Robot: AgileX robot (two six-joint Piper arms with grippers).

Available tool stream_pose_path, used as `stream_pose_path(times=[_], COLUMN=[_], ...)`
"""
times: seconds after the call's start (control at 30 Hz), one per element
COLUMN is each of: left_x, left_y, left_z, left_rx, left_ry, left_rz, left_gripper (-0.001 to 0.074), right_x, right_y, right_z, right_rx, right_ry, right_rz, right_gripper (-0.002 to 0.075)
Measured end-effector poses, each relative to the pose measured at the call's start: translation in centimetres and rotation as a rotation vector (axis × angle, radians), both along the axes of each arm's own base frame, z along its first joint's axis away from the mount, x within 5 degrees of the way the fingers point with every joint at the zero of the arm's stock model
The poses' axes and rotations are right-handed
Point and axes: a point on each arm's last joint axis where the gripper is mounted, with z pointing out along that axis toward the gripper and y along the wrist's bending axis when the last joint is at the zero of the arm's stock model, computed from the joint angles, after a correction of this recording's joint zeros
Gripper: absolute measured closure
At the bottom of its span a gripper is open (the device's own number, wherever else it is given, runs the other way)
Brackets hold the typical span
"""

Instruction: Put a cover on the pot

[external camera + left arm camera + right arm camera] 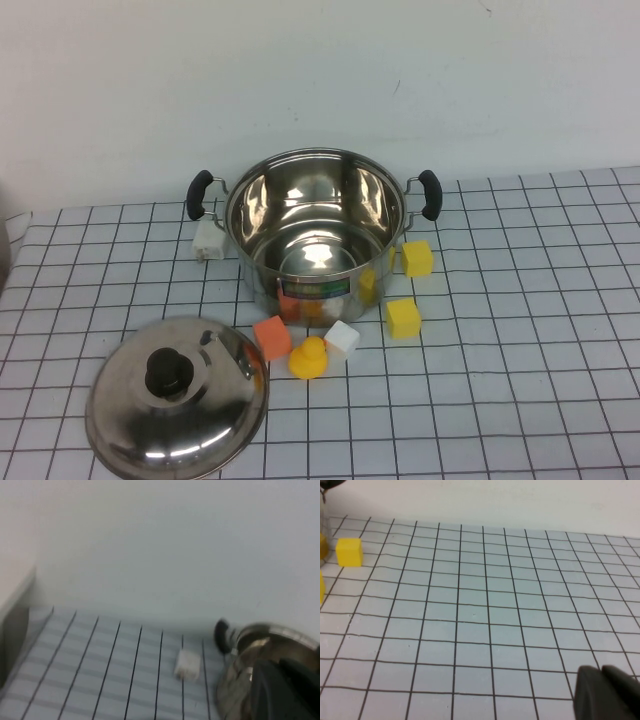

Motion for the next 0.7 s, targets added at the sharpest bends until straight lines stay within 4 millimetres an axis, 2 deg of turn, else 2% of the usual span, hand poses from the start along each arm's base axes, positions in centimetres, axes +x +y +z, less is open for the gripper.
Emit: stream_pose_path(times=[0.2, 0.37, 0.53, 0.7], left_x=[4.3, 7.2, 8.5, 7.8], left_y=[0.0, 0.0, -0.2, -1.3], left_z=[-3.3, -4.6, -6.5, -8.7], left_rx=[-0.025, 0.051, 0.114, 0.163], left_ry=[0.2, 0.165, 0.113, -0.032], left_rz=[0.006, -0.009, -0.048, -0.173], left_gripper=[0.0736, 0.0736, 0.0736, 0.0736], right_x=[0.0, 0.0, 0.0, 0.0], right_y=[0.0, 0.0, 0.0, 0.0], right_z=[0.0, 0.0, 0.0, 0.0], right_rx=[0.0, 0.0, 0.0, 0.0], right_ry=[0.0, 0.0, 0.0, 0.0], right_rz=[0.0, 0.0, 0.0, 0.0], right_gripper=[0.0717, 0.0717, 0.0717, 0.0717])
